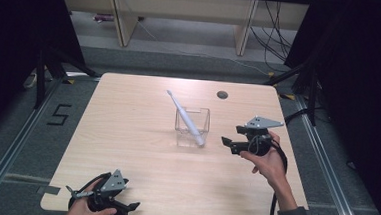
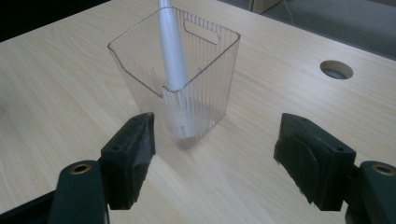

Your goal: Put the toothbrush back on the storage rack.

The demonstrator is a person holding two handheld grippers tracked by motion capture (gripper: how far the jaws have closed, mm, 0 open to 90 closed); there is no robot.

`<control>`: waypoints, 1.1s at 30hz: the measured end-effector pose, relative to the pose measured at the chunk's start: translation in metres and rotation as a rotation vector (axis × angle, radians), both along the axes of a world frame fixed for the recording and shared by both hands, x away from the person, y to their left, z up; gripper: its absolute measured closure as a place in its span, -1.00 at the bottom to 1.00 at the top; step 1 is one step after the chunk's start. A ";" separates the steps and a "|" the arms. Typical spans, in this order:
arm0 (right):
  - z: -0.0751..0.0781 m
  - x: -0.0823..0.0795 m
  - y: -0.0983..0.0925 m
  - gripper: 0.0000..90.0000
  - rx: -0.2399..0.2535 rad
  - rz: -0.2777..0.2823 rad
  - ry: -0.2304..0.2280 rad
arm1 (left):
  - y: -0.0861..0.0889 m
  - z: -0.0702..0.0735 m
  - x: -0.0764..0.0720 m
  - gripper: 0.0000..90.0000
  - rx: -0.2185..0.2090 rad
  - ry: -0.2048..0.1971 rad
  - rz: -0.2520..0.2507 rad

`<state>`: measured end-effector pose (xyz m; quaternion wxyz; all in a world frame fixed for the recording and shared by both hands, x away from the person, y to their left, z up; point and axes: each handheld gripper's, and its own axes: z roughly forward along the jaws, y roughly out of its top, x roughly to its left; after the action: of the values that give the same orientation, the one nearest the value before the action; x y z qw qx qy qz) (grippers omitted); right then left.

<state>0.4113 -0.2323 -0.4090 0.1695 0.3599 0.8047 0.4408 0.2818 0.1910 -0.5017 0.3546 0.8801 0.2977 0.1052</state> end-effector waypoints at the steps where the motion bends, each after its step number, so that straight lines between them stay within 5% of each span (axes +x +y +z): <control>1: 0.000 -0.002 -0.001 -0.37 -0.011 -0.013 0.000 | 0.000 0.000 0.000 -0.67 -0.002 0.003 -0.006; 14: -0.019 -0.013 -0.004 -0.47 0.051 -0.034 0.008 | 0.000 0.001 0.000 -0.67 0.005 -0.003 -0.005; 33: -0.032 -0.029 -0.008 -0.46 0.016 -0.022 0.020 | 0.000 0.000 0.001 -0.67 0.001 -0.007 -0.005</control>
<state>0.3821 -0.2402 -0.4411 0.1634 0.3746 0.7988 0.4415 0.2823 0.1913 -0.5019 0.3554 0.8806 0.2944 0.1075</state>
